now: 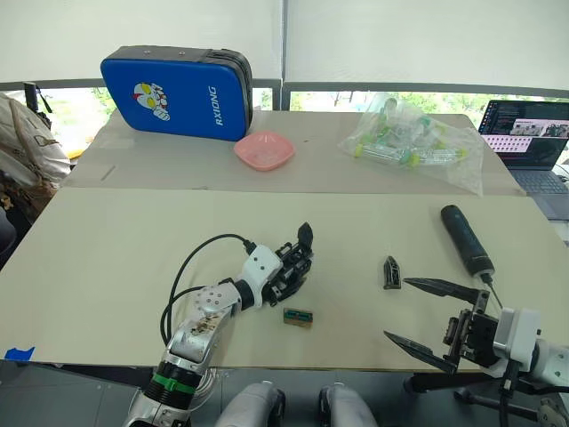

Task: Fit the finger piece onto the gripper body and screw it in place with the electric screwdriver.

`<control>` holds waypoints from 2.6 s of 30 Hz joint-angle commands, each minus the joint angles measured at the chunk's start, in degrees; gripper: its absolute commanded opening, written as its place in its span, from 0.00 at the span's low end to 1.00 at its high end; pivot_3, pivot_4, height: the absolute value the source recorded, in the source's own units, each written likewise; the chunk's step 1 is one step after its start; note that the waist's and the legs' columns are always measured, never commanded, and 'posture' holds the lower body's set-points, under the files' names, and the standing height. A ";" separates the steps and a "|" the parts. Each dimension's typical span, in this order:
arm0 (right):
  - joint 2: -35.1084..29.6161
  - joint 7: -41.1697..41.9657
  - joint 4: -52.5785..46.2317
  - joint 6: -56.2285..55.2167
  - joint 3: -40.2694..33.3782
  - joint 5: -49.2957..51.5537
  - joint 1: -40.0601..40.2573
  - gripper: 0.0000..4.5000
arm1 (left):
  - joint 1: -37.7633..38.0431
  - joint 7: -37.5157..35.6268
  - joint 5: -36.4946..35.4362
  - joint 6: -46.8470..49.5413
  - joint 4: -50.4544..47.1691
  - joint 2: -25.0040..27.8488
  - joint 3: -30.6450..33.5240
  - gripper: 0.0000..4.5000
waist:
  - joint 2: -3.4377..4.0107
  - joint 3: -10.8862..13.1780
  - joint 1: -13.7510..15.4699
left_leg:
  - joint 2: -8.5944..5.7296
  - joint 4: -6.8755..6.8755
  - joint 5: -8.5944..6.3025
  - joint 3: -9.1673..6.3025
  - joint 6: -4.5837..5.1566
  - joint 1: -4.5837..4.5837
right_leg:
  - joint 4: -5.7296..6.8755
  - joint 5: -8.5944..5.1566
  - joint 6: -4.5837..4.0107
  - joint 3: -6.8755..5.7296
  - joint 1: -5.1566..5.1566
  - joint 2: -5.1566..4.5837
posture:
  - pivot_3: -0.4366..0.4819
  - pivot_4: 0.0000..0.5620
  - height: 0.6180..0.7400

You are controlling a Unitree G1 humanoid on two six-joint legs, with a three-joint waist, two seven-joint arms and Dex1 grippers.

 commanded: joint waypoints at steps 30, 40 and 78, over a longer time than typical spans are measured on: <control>0.79 -1.91 -3.27 -1.61 -2.48 0.57 4.74 1.00 | -34.96 -44.39 -0.77 -37.76 60.16 4.13 0.37 0.98 | 0.02 -0.01 -0.46 | -0.03 0.00 -0.03 0.00 0.06 -0.11 | -0.07 0.02 -0.02 -0.05 -0.09 -0.02 | 0.48 0.27 1.00; 1.02 -3.83 -5.34 -1.42 -3.35 -0.01 7.07 1.00 | -37.28 -50.13 -2.03 -43.74 66.65 2.31 4.79 0.81 | 0.00 0.00 -0.58 | -0.03 0.00 -0.04 0.00 0.09 -0.11 | -0.07 0.02 0.00 -0.05 -0.07 -0.02 | 0.48 0.27 1.00; 1.70 -7.34 -6.73 -1.40 -0.08 -4.31 6.96 1.00 | -8.15 -12.42 0.35 -7.55 9.55 0.68 -0.13 0.51 | 0.03 -0.01 -0.14 | -0.02 0.00 0.04 0.00 -0.06 -0.01 | 0.05 0.03 -0.01 -0.01 -0.03 -0.01 | 0.48 0.27 1.00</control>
